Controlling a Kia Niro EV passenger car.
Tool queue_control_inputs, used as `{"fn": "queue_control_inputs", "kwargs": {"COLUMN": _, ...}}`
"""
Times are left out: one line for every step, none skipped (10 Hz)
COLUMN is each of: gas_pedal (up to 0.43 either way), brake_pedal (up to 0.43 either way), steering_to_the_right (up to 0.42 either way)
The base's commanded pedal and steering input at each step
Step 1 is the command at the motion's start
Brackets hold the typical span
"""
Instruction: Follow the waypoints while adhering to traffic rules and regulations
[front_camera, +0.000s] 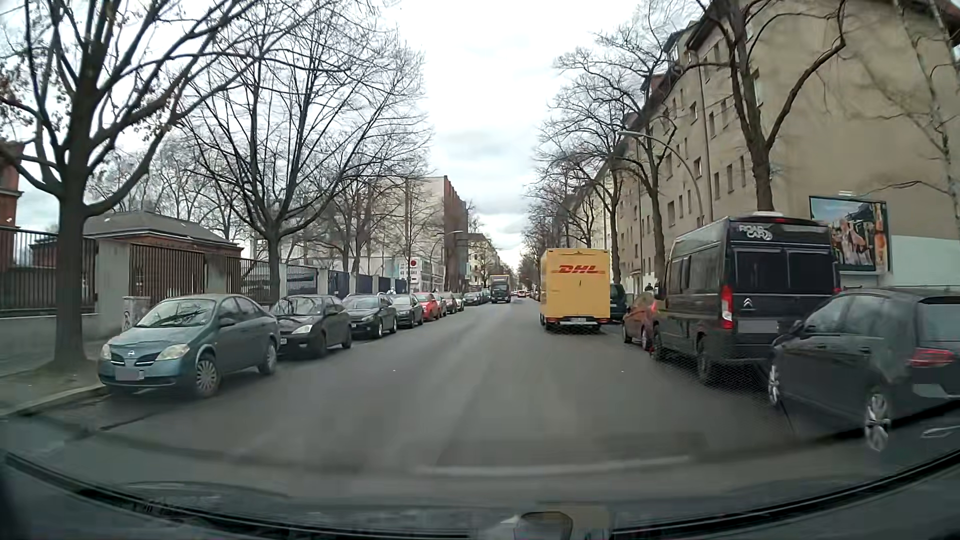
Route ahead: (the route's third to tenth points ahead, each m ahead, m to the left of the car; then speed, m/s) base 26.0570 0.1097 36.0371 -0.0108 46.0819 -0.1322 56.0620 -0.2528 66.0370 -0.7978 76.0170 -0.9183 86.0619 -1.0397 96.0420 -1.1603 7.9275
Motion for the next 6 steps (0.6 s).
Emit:
{"fn": "queue_control_inputs", "kwargs": {"gas_pedal": 0.079, "brake_pedal": 0.012, "steering_to_the_right": -0.015}}
{"fn": "queue_control_inputs", "kwargs": {"gas_pedal": 0.079, "brake_pedal": 0.012, "steering_to_the_right": -0.014}}
{"fn": "queue_control_inputs", "kwargs": {"gas_pedal": 0.079, "brake_pedal": 0.012, "steering_to_the_right": -0.013}}
{"fn": "queue_control_inputs", "kwargs": {"gas_pedal": 0.079, "brake_pedal": 0.012, "steering_to_the_right": -0.012}}
{"fn": "queue_control_inputs", "kwargs": {"gas_pedal": 0.079, "brake_pedal": 0.012, "steering_to_the_right": -0.01}}
{"fn": "queue_control_inputs", "kwargs": {"gas_pedal": 0.079, "brake_pedal": 0.012, "steering_to_the_right": -0.007}}
